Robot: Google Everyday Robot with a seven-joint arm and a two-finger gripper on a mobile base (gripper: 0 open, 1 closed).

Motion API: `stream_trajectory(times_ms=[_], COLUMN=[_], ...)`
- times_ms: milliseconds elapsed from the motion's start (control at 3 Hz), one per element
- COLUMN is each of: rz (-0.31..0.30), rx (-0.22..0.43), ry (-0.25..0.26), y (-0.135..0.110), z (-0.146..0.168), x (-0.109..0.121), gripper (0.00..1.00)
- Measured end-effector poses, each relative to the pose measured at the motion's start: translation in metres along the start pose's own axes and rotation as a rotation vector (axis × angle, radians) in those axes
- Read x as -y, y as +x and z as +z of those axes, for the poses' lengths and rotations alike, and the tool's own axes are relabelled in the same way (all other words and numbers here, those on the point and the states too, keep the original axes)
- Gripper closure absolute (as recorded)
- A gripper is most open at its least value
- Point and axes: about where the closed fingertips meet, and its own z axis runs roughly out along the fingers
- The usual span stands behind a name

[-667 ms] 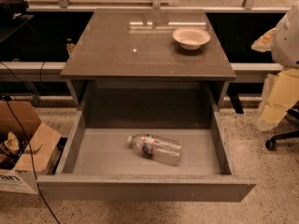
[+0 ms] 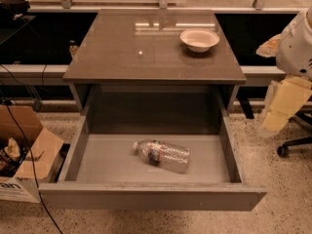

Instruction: Pick water bottle from top drawer and place on counter

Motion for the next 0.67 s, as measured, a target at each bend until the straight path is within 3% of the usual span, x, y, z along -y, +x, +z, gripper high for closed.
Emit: stream_trajectory(times_ms=[667], rz=[0.037], rx=[0.158], ry=[-0.056], y=[-0.014], z=[0.062], x=[0.003], gripper=[0.00])
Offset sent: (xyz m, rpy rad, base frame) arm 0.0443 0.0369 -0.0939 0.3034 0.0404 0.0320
